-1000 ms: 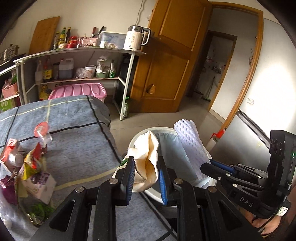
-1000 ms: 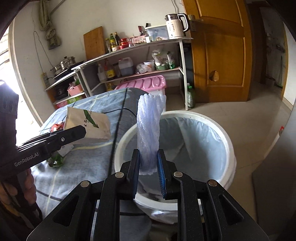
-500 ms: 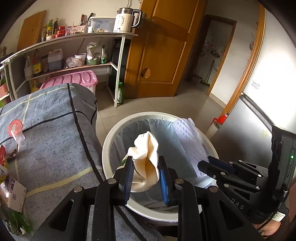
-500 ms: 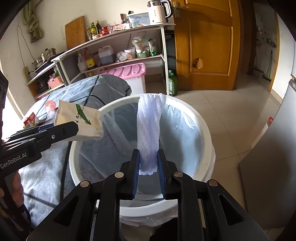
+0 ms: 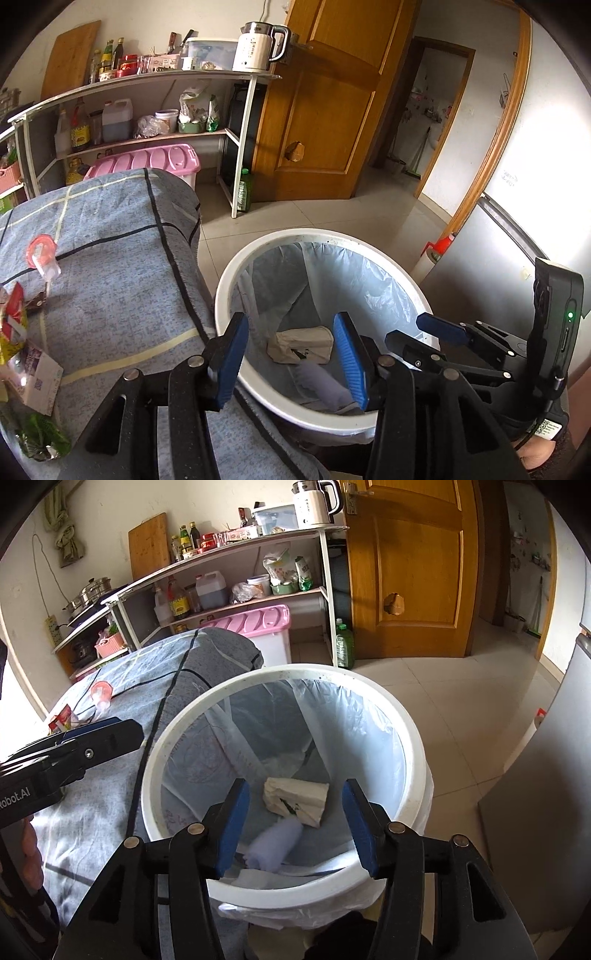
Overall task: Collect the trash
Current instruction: 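Move both tools back over the trash pile on the table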
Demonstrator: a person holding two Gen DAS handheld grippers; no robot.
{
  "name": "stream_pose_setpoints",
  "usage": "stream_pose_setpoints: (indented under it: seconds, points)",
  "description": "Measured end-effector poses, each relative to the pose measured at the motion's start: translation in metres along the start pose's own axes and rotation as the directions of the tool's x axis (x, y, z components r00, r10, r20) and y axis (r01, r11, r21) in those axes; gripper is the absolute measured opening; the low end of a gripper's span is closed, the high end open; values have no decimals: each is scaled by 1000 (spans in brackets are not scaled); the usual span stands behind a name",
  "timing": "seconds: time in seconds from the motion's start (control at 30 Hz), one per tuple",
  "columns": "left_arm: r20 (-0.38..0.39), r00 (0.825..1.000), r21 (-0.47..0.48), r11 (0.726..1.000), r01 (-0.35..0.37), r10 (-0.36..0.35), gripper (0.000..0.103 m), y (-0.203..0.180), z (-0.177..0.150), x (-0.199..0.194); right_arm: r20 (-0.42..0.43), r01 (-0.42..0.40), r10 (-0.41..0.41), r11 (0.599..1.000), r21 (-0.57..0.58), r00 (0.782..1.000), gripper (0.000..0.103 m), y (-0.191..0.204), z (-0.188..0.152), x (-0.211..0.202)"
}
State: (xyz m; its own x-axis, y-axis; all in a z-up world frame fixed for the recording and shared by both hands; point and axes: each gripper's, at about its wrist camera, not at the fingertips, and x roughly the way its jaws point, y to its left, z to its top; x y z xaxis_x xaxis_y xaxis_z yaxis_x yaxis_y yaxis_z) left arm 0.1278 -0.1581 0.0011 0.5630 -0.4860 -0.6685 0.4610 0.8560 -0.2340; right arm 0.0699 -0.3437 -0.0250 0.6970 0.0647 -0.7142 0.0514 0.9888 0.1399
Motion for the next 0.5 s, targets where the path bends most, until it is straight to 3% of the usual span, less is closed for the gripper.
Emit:
stream_pose_setpoints:
  seconds: [0.2, 0.5]
  points:
    - [41, 998, -30, 999, -42, 43, 48, 20, -8, -35, 41, -47, 47, 999, 3, 998, 53, 20, 2, -13]
    - [89, 980, -128, 978, -167, 179, 48, 73, -32, -92, 85, -164, 168, 985, -54, 982, 53, 74, 6, -23]
